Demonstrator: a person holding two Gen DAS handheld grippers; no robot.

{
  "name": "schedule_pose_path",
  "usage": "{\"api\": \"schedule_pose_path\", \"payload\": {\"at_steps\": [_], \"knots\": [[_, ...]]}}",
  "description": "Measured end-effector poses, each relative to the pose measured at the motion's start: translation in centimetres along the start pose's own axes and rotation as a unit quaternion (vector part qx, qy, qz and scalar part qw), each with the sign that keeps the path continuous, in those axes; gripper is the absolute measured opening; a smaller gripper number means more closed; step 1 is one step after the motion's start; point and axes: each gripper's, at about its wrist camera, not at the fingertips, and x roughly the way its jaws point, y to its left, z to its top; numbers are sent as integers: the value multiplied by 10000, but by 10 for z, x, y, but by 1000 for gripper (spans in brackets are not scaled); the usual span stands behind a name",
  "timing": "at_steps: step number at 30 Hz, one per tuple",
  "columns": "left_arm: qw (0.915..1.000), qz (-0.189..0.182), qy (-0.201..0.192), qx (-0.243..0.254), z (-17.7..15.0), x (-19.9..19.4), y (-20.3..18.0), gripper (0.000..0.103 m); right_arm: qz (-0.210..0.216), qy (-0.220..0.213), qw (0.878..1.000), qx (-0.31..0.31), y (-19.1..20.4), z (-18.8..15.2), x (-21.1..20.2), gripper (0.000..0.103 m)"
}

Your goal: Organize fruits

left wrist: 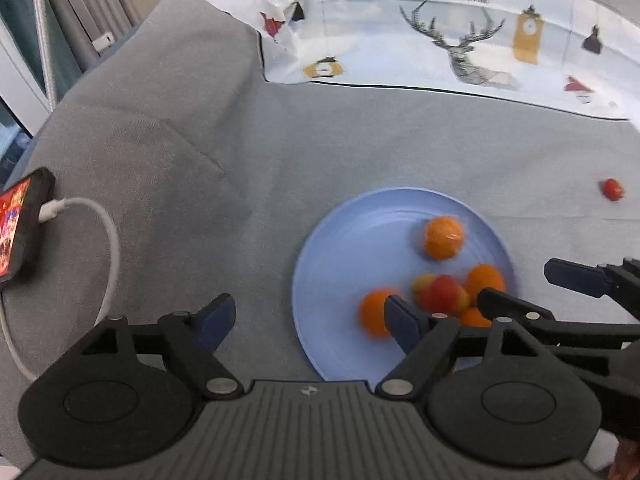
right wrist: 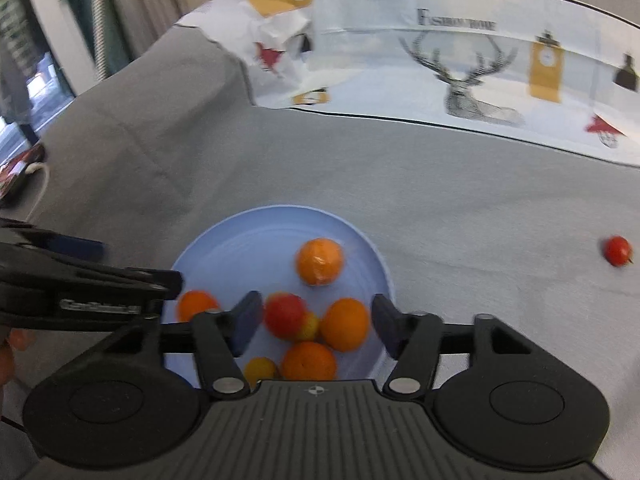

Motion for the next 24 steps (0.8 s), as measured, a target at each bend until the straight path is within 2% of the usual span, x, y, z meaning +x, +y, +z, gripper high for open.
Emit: {"api": "schedule_pose_path", "payload": {"at_steps": [3, 6, 10, 17, 24], "knots": [[9999, 68, -74, -41, -10, -18, 1, 102, -55, 3, 9998, 185, -3, -6, -20, 80], [9999, 45, -145, -52, -27, -42, 1, 102, -103, -23, 9996, 277, -1, -16, -45, 90], [9999, -7, -91, -107, -53, -73, 2, 103, -188, -37, 9994, 291, 10, -32, -81, 95], [9997, 29, -226, -90, -104, -119, 5, 103, -391, -164, 9987, 267, 32, -72, -148, 100], [9991, -1, -422, -66, -145, -152, 5, 103, -474, -549, 9969, 309, 48, -104, -199, 101]]}}
